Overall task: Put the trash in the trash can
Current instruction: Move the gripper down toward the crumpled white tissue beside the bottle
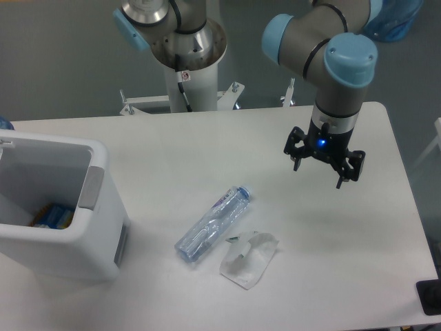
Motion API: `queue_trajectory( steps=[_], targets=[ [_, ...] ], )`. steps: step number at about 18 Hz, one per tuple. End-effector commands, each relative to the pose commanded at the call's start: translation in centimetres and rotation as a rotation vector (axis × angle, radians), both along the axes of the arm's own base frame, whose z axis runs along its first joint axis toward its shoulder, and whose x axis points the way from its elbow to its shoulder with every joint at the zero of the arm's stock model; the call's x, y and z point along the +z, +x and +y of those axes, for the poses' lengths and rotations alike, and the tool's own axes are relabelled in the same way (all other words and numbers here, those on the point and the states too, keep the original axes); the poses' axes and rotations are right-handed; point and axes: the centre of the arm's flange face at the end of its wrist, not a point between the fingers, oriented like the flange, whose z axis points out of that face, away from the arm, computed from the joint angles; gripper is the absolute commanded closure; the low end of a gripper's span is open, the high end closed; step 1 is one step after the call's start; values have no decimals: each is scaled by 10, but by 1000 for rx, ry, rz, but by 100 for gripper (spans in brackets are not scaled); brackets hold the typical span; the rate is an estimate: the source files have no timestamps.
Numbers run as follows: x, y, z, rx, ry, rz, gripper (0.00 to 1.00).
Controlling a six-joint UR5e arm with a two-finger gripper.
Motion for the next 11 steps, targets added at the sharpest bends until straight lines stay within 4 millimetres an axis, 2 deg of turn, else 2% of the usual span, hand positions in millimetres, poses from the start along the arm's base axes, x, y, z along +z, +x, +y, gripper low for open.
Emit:
queue_trajectory(
  steps=[5, 8, 11],
  targets=[
    [-7, 5, 0, -4, -1, -10, 0],
    [-20, 11, 1, 2, 7, -3, 0],
    [-30, 27, 13, 24, 49, 8, 0]
  ],
)
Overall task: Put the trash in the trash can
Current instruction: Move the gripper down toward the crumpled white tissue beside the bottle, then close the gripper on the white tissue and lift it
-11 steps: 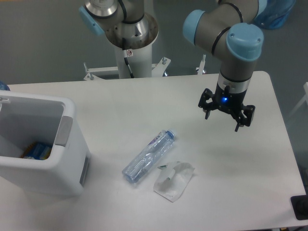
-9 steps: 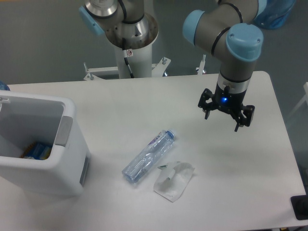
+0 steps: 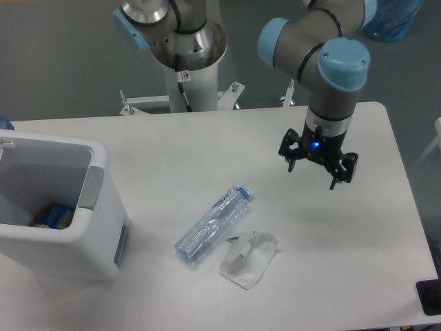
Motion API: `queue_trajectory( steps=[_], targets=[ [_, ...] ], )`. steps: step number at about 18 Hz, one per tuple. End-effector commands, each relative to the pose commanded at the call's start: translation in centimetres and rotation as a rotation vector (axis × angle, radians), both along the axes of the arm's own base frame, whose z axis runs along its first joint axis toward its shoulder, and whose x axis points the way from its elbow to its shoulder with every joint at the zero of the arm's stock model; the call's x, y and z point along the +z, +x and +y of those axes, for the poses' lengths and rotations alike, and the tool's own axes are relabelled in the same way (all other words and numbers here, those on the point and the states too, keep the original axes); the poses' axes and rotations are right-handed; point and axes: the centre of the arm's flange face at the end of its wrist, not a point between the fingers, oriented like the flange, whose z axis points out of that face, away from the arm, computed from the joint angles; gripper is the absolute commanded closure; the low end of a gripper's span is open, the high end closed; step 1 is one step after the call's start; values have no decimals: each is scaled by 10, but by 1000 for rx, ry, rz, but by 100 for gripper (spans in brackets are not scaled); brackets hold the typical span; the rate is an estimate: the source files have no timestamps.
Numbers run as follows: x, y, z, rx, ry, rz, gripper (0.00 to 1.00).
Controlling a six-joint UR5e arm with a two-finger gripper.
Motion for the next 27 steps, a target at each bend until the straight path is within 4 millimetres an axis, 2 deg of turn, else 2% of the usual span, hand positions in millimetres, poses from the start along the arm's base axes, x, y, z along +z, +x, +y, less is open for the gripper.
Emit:
queue_trajectory(
  steps=[3, 5, 12, 20, 23, 27],
  targets=[
    [0, 12, 18, 88, 46, -39, 0],
    [-2, 22, 30, 76, 45, -45, 0],
    [-38, 47, 73, -9, 9, -92, 0],
    [-68, 39, 130, -5, -15, -96, 0],
    [-86, 33, 135, -2, -34, -111, 0],
    [-103, 34, 139, 7, -55, -128, 7]
  ],
)
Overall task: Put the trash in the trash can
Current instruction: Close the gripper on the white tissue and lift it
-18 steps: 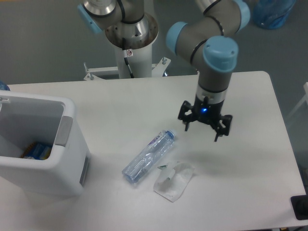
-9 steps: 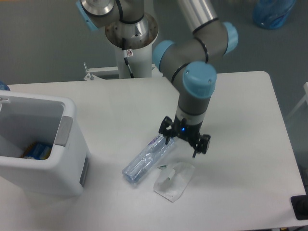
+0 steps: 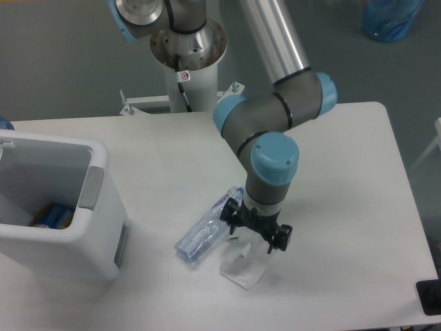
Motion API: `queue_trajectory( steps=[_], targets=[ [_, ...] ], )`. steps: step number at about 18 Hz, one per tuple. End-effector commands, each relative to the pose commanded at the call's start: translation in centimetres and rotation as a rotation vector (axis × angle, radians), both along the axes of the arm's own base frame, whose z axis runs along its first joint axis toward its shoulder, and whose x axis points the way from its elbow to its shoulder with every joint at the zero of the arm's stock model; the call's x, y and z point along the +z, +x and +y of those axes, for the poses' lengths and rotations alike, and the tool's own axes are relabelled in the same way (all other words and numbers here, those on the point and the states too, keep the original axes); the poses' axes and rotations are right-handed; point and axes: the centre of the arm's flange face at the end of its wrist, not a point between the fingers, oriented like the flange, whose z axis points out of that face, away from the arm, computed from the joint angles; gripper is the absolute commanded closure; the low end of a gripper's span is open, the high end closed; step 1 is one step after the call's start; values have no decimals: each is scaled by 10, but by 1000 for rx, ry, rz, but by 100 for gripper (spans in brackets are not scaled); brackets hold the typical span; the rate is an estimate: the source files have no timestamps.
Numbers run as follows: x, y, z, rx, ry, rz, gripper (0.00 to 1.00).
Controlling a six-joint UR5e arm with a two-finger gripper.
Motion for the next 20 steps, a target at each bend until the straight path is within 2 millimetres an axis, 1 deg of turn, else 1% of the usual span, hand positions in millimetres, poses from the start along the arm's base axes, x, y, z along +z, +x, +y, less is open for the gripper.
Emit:
queue_trajectory(
  steps=[1, 2, 3, 4, 6, 7, 10, 15, 17, 18, 20],
  targets=[
    [-6, -1, 2, 15, -4, -7, 11],
    [-8, 3, 8, 21, -8, -9, 22],
    [-11, 4, 13, 23, -15, -6, 30],
    [-12, 5, 14, 23, -23, -2, 42],
    [-16, 7, 15, 18, -29, -4, 86],
    [-16, 8, 15, 20, -30, -5, 100],
    [-14, 11, 16, 15, -26, -5, 100],
    [-1, 11, 18, 14, -5, 1, 100],
    [25, 12, 17, 17, 36, 16, 100],
    [33, 13, 17, 20, 58, 10, 100],
    [63, 19, 15, 22, 114, 11, 100]
  ],
)
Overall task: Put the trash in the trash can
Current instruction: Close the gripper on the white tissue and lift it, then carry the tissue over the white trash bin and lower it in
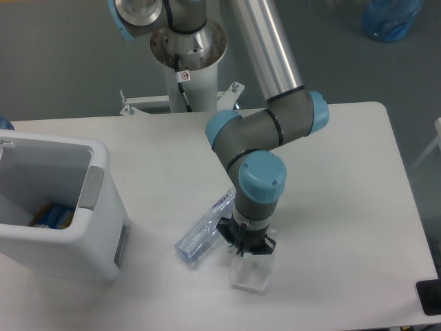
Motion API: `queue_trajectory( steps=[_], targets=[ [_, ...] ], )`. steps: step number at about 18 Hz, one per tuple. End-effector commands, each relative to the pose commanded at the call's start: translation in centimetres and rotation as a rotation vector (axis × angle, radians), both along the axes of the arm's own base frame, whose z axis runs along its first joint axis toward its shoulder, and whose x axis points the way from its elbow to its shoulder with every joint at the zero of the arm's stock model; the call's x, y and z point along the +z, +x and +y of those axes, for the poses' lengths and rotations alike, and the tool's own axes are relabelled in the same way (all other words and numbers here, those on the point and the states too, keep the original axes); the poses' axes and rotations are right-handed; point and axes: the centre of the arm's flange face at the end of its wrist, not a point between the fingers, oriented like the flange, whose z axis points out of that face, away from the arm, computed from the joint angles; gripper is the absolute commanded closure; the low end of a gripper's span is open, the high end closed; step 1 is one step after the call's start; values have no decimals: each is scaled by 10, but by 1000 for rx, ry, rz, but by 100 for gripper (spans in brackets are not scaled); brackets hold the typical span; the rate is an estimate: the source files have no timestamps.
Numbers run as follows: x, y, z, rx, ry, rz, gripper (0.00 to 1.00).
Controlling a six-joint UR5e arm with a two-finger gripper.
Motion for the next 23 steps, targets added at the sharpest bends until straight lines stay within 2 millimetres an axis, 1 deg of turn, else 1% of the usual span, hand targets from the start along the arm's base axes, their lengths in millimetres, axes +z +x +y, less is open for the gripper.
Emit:
queue_trajectory(
  steps=[3, 5, 8, 9, 12, 13, 15, 17, 18, 20, 22, 23],
  targets=[
    [40, 7, -4, 30, 87, -8, 100],
    [70, 16, -6, 41, 151, -12, 100],
    [113, 33, -6, 47, 238, -16, 100],
    [124, 40, -5, 44, 266, -23, 100],
    [162, 61, -11, 45, 337, -28, 100],
    [177, 72, -9, 33, 364, -28, 100],
    [197, 99, -1, -2, 417, -58, 100],
    [225, 122, -12, -16, 464, -54, 100],
    [234, 131, -16, -24, 479, -53, 100],
    [245, 157, -16, -55, 498, -61, 100],
    [250, 171, -14, -73, 504, -62, 100],
    [252, 182, -10, -78, 504, -68, 100]
  ],
)
